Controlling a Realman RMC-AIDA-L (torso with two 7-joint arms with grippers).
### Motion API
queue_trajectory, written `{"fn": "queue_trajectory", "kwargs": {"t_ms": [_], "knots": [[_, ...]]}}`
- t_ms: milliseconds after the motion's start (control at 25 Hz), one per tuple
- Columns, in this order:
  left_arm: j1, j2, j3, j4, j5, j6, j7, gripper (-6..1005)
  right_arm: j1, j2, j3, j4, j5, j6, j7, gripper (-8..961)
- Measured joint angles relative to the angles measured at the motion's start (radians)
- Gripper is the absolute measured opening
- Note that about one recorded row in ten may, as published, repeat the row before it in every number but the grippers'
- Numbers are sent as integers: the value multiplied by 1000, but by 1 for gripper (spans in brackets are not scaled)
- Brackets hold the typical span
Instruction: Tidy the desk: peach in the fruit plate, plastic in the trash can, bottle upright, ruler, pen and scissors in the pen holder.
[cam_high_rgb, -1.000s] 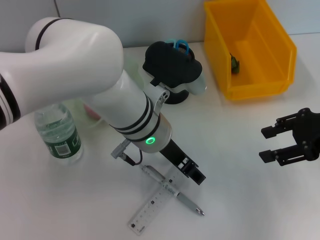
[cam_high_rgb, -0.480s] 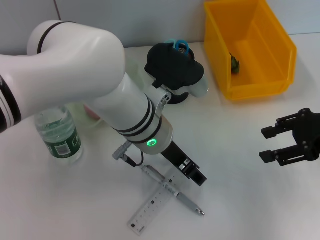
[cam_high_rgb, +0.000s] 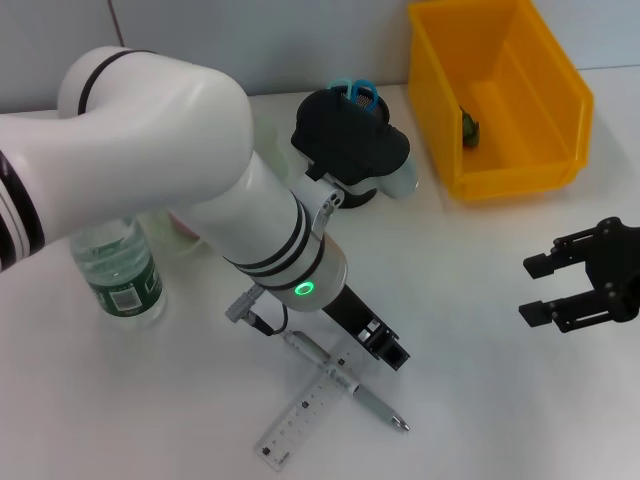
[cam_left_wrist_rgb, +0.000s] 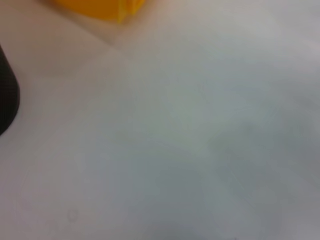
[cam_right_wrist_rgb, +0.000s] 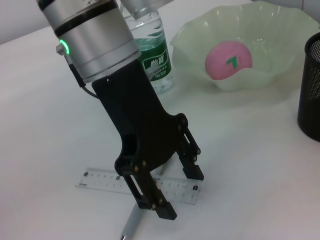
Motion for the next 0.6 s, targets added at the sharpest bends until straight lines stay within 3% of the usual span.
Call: {"fn": "queue_trajectory", "kwargs": {"t_ms": [160,600], "knots": [[0,0,7,0,0,-6,0,691,0,0,0,-1,0,0,1,656],[0,0,12,8,1,-9,0,693,1,-1,0,-5,-1,-11,4,655]]}}
